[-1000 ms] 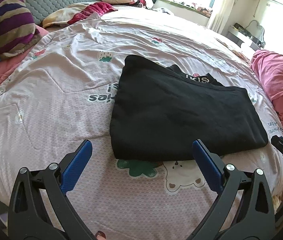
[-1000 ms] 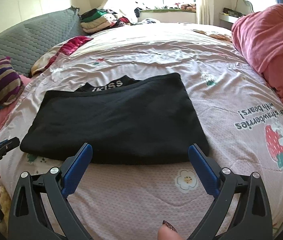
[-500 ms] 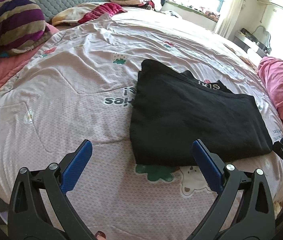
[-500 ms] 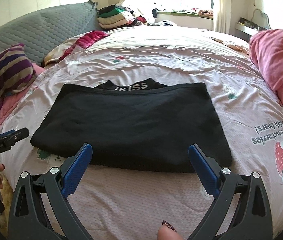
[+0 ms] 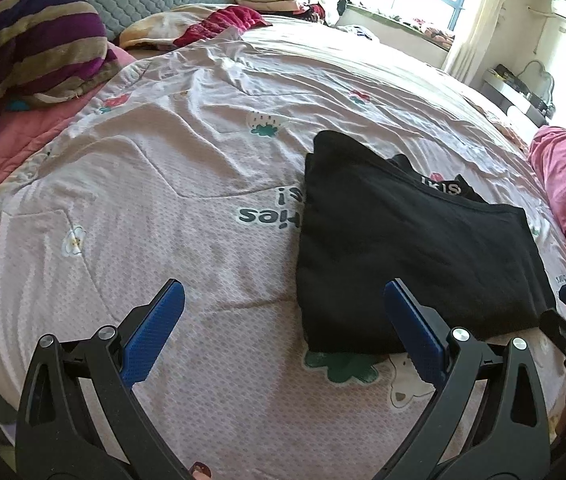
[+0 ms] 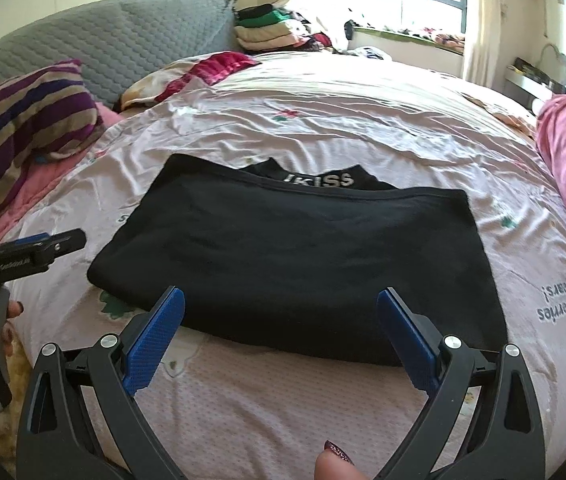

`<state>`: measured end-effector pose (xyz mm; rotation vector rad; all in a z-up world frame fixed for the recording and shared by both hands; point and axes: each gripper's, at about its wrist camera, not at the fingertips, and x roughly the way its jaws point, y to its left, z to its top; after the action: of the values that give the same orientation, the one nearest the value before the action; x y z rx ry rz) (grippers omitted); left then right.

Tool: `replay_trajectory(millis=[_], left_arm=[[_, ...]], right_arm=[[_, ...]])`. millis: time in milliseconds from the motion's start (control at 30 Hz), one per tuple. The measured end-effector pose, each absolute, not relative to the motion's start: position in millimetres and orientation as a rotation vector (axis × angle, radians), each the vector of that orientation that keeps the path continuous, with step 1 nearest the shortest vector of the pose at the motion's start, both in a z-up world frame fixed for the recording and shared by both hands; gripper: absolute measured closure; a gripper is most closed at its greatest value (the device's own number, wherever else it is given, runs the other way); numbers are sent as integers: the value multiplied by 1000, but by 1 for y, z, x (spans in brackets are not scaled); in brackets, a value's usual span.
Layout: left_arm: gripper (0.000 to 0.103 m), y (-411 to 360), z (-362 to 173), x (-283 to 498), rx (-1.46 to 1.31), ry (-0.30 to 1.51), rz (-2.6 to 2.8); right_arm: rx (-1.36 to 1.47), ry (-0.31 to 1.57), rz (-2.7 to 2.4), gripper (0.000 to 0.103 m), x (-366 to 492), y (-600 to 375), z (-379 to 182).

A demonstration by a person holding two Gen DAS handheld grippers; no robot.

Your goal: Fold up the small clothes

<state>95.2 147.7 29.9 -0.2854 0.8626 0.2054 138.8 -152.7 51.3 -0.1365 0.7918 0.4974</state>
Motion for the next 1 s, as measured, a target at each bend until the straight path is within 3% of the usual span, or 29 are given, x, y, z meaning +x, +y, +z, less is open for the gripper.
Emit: replay_trajectory(millis=[1000], left_arm=[[10, 190, 30, 139, -276, 872, 270]], right_arm=[[-442, 777, 687, 7, 123, -43, 4]])
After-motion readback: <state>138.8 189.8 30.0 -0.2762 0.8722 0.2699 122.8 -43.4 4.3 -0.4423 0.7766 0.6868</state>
